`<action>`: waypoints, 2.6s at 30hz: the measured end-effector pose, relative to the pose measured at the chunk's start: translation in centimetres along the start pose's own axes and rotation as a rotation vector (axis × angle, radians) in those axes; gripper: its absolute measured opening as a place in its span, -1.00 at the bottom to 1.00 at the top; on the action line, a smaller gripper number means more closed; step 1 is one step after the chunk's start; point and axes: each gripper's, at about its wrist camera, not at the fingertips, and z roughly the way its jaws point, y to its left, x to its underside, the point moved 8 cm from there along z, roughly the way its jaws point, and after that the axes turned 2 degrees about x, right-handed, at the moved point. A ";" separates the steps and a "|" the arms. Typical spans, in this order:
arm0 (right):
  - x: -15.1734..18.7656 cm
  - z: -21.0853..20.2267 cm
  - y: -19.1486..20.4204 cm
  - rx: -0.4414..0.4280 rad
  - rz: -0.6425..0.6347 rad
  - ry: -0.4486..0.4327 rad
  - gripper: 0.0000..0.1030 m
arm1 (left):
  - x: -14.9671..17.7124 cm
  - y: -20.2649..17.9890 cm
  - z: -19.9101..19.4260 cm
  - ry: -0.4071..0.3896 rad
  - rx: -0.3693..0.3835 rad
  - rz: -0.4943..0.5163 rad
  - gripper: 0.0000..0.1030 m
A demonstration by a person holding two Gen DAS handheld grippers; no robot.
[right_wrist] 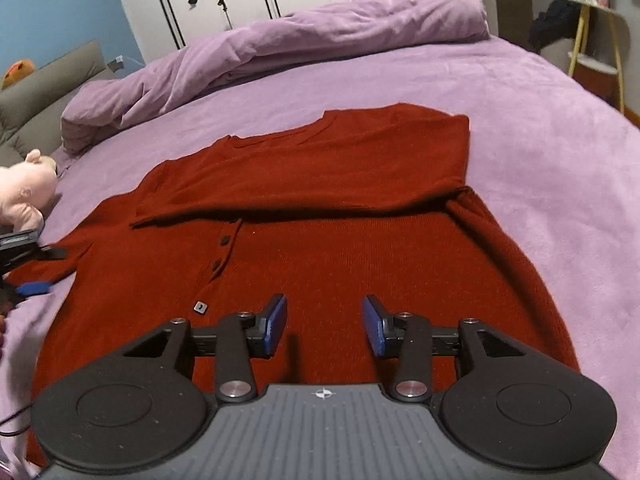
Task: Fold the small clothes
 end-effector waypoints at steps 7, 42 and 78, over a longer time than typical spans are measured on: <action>-0.3 0.8 0.8 -0.024 0.061 0.012 -0.09 | -5.0 10.7 0.1 -0.145 0.052 -0.400 0.06; -2.5 1.1 -2.0 -0.062 0.186 -0.014 -0.19 | 11.5 -23.7 -0.2 0.010 0.310 0.565 0.03; -11.7 7.2 6.0 -0.288 0.238 -0.207 -0.83 | 7.4 -13.5 -0.5 -0.048 0.051 0.363 0.17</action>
